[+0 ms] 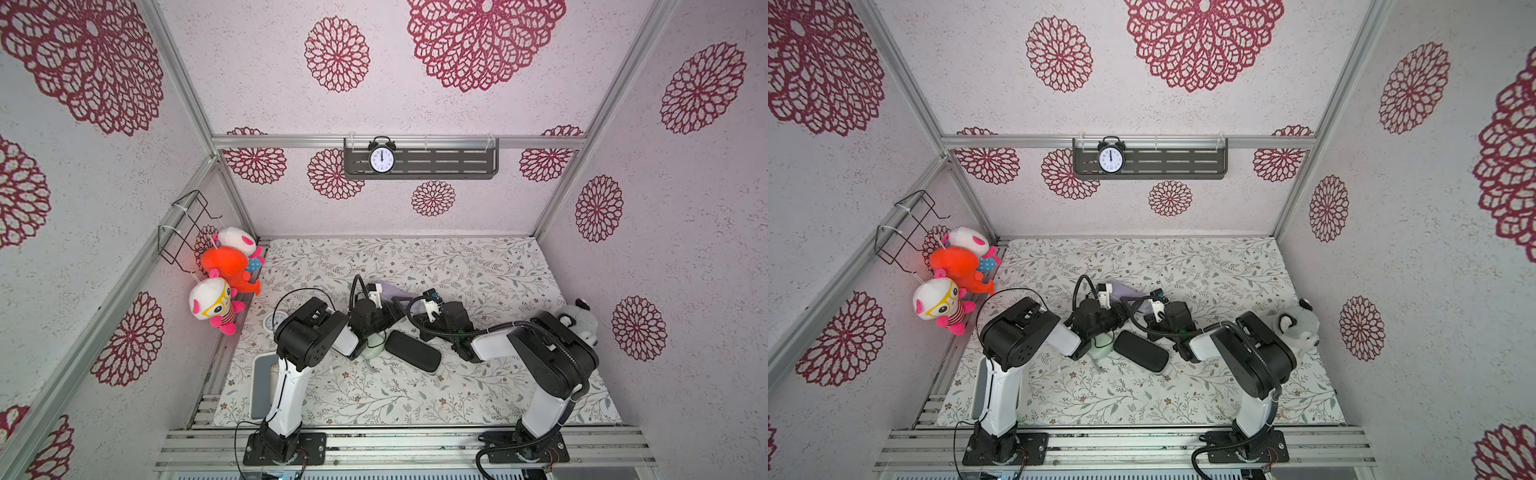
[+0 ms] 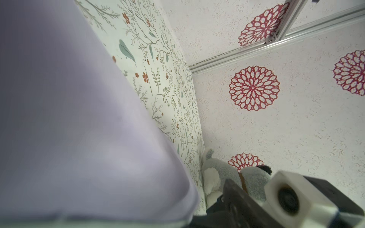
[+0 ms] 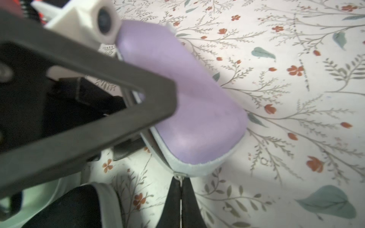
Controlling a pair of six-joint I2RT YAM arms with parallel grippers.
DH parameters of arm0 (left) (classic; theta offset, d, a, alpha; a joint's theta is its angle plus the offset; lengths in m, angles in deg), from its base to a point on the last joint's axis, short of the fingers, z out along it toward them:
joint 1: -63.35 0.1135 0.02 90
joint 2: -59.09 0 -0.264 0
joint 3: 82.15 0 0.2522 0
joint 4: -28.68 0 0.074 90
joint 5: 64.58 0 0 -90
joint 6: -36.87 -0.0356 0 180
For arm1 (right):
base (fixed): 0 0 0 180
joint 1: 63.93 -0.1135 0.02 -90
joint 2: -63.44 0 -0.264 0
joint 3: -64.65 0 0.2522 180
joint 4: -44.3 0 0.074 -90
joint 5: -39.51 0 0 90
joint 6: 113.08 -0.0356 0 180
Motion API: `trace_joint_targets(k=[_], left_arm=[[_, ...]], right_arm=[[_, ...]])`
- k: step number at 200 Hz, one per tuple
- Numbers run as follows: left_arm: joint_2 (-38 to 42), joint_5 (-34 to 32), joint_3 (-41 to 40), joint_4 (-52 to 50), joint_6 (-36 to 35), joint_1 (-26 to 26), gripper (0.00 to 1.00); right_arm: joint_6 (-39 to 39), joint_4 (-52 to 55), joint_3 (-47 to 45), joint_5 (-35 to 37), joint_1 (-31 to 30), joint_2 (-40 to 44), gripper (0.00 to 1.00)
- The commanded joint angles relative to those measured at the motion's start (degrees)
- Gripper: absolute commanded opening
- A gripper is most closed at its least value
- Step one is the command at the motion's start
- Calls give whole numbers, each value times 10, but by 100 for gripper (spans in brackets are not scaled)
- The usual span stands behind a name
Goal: Put umbrellas into zippered umbrella sleeves
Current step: Place the umbrella sleeve at the center of the board, then zip the zipper on the umbrella sleeve.
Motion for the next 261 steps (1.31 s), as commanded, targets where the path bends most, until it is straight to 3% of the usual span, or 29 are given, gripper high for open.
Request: trace_joint_targets(k=[1,87,114,153,180,207,226,261], left_arm=[[12,4,-24,-35,-9,23,87],[113,-21,-61,-170,-85,54,88],[148,-40,-14,-302,-158,62,84],[203,-133,78,-489,-287,56,79],[161,-82,185,-561,-406,55,80],[51,9,316,-638,-489,41,78],[14,-67,380,-725,-553,-9,79],[-17,-94,403,-768,-574,-25,79]], right_arm=[[-10,21,6,-2,32,-10,0],[-16,92,49,16,124,-39,0],[-16,97,64,28,149,-50,0],[-10,105,91,13,156,-60,0],[-6,106,103,-3,161,-71,0],[-18,53,83,-61,172,-67,0],[-25,38,72,-87,173,-60,0],[-15,53,67,-89,172,-53,0]])
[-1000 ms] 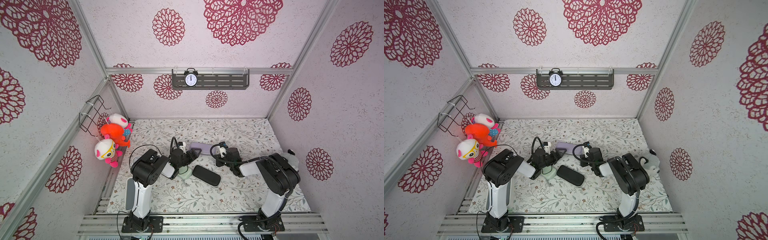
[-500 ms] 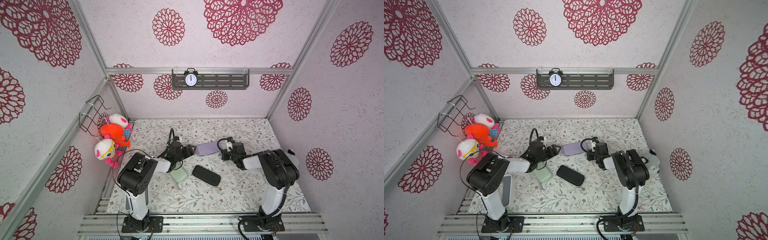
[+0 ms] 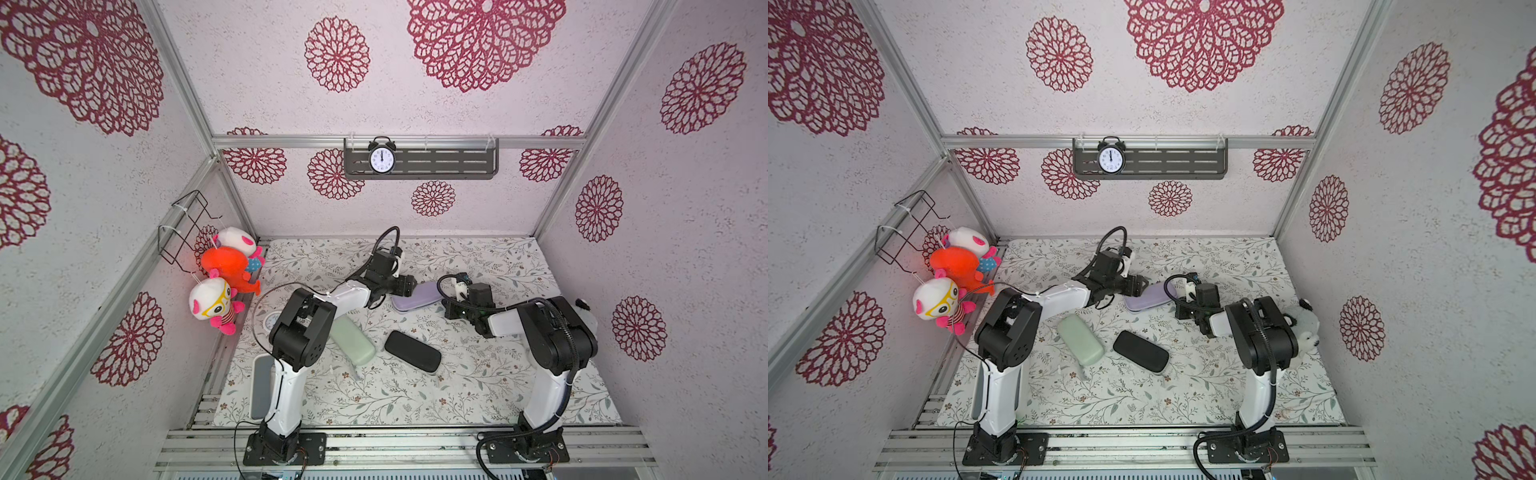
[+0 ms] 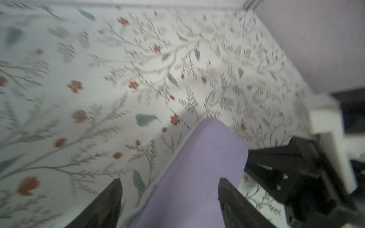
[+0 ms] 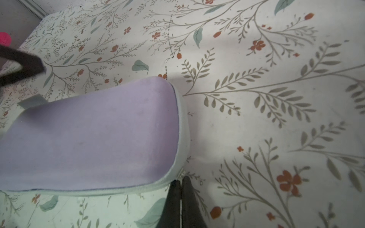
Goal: Put umbrellas into zippered umbrella sleeves
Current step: Zip the zipper on the umbrella sleeve.
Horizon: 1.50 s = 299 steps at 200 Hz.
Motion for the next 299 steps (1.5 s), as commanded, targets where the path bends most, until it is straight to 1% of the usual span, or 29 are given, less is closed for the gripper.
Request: trace_joint_targets(k=[1,14,45,63,93,125,158,167,178,186,198,224,245,259,277,299], left_arm=[[-10,-23,14,-94,-59,-10,79],[-5,-12,-3,-80,-60,-10,79],[-3,-22,-28,-71,-44,-20,79],[-5,-19,-41,-61,-31,-24,78],[-17,-25,-35,-63,-15,-24,78],[-25,-14,-32,-56,4,-24,78],[-24,-11,-38,-40,24,-22,77],[-22,11,-43,-25,31,-17,77],[-22,42,-52,-4,55,-4,77],[-20,49,-58,10,73,6,77],[-19,47,-64,25,79,13,76],[-21,6,-50,1,69,2,76],[-23,13,-45,0,71,-1,76],[-23,16,-49,8,81,1,76],[-19,56,-65,39,96,6,76],[4,26,-93,52,98,7,77]], right_arm=[[-4,-13,-9,-20,1,12,0],[-3,-17,-16,-16,0,17,0],[1,6,-22,0,-10,31,0],[1,-2,-41,14,-22,50,0],[19,13,-51,33,-62,70,0],[24,26,-43,54,-105,79,0],[18,24,-12,32,-143,63,0],[12,14,-4,15,-152,53,0],[5,10,9,-11,-161,40,0],[-5,4,15,-25,-163,30,0],[-13,-1,24,-30,-168,19,0],[-23,8,38,-37,-187,16,0],[-18,14,43,-21,-212,31,0],[-18,25,58,-24,-214,20,0],[-22,28,61,-22,-202,-1,0],[-40,4,29,-34,-153,-6,0]])
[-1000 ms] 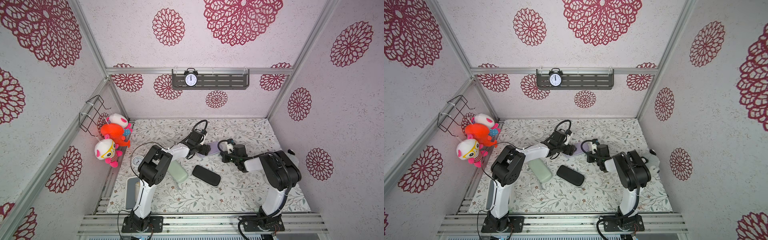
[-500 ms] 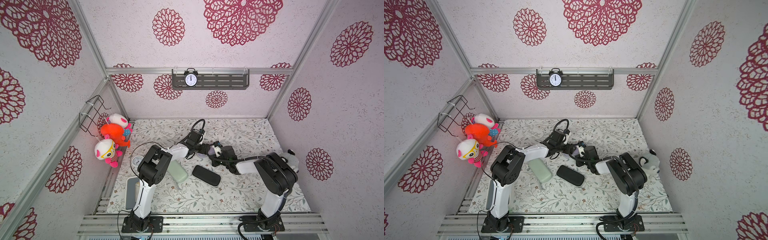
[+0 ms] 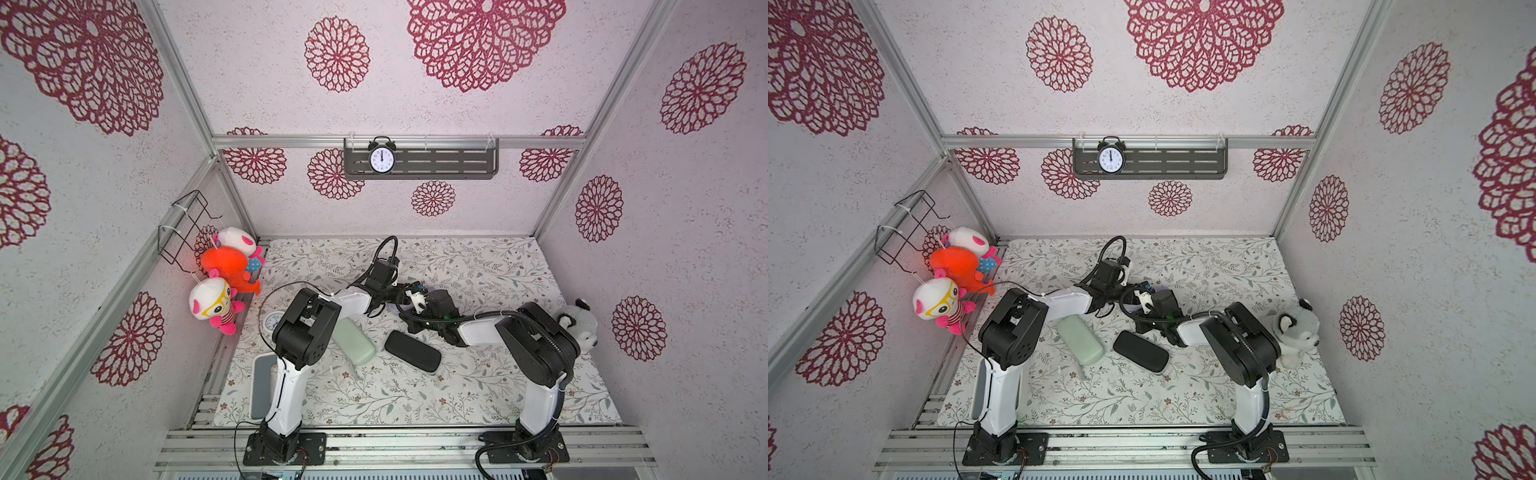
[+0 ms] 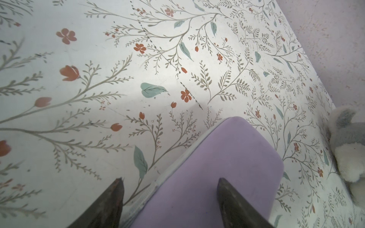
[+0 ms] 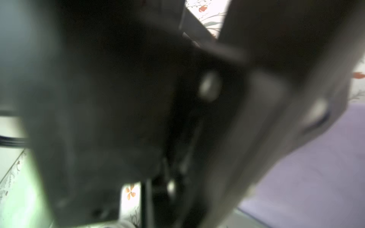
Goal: Put umbrellas into zippered umbrella sleeves
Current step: Zip the zipper on the umbrella sleeve.
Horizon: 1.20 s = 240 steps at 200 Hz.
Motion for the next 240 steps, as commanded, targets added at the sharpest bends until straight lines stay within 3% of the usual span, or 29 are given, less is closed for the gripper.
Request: trace_joint_targets(k=[1,43,97,121,170,240], left_arm=[[4,14,-36,-16,11,-12,77],[18,43,-46,-12,0,-10,83],[-3,75,-26,-9,-23,-24,82],[-14,53,-12,-35,-23,-33,79],[-14,60,-39,-3,34,-29,78],[-13,66,-57,49,96,-31,75]], right_arm=[[-22,-27,-15,-18,41,-10,0],[13,20,-40,24,105,21,0],[57,75,11,93,144,8,0],[70,75,13,90,148,12,0],[60,18,-57,31,92,39,0],[-5,-42,-52,5,-13,55,0]])
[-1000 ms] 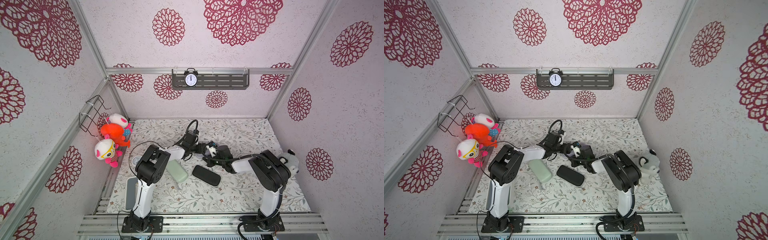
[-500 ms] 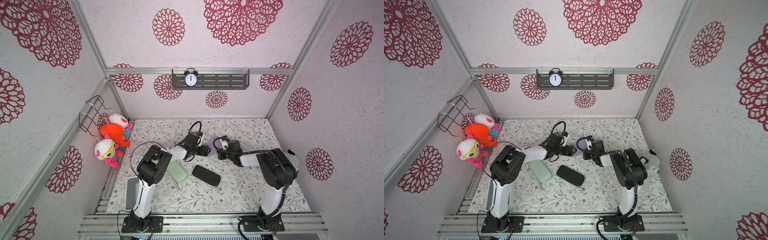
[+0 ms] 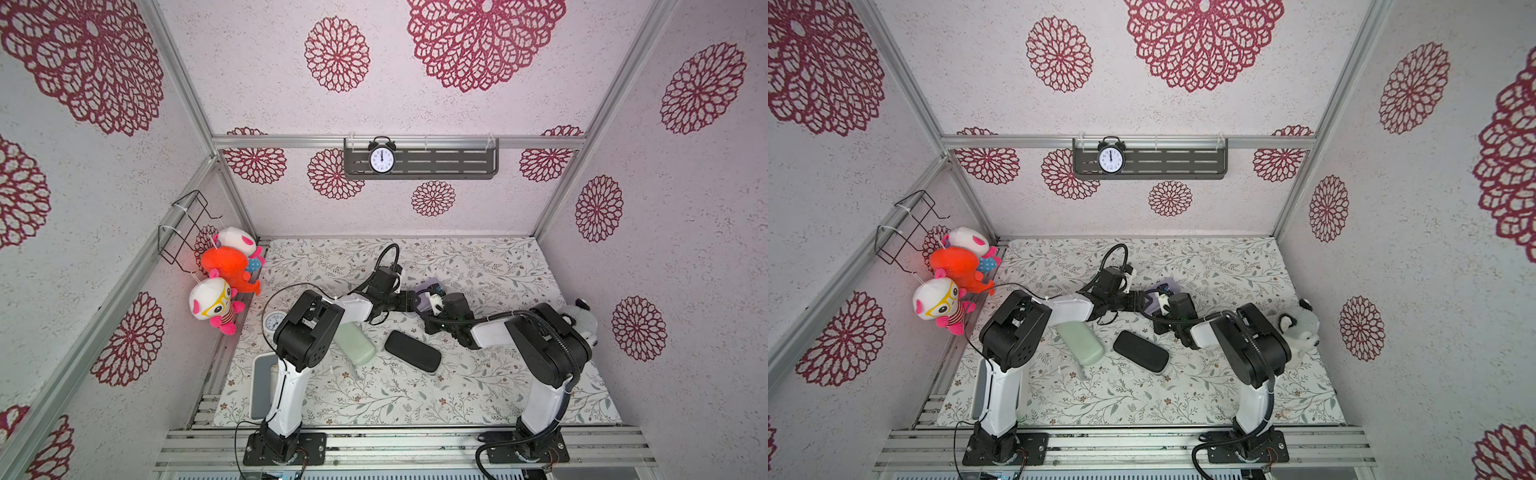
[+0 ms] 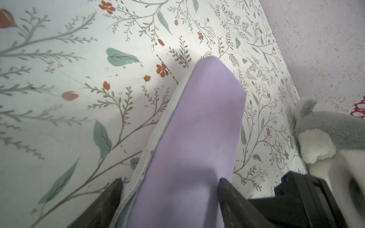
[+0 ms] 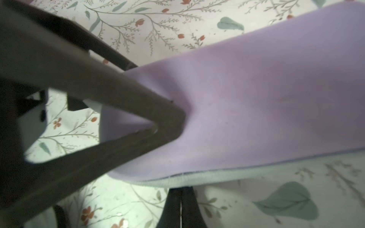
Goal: Put umbrellas into zippered umbrella sleeves
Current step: Zip the zipper on the umbrella sleeve.
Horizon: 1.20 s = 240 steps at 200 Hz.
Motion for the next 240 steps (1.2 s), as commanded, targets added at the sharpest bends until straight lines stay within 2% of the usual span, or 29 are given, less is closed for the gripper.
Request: trace_joint_targets(k=[1,17,38,64,97,122,151,169,194,219,240], left_arm=[[-16,16,-17,6,35,-15,75],[-18,19,-14,8,40,-17,69],[-18,12,-17,8,43,-18,68],[-21,10,-21,17,55,-18,68],[-26,-4,-30,60,89,-18,65],[0,-44,-58,64,94,-18,62],[12,-32,-71,49,82,-17,58],[23,-35,-86,44,78,-13,59],[41,-19,-102,51,85,-17,78],[47,6,-99,52,85,-24,76],[69,-26,-91,13,48,-20,74]], right_arm=[[-29,-44,13,-66,-52,25,0],[-34,-36,20,-72,-60,23,0],[-41,-48,19,-74,-63,21,0],[-34,-29,39,-44,-60,7,0],[-70,-77,64,-99,-61,-26,0],[-53,-36,51,-49,-58,-1,0],[-46,-25,13,-34,-45,29,0],[-40,-16,-11,-23,-38,43,0],[-45,-37,-31,-36,-24,46,0],[-38,-29,-40,-35,-14,56,0],[-36,-27,-64,-30,5,74,0]])
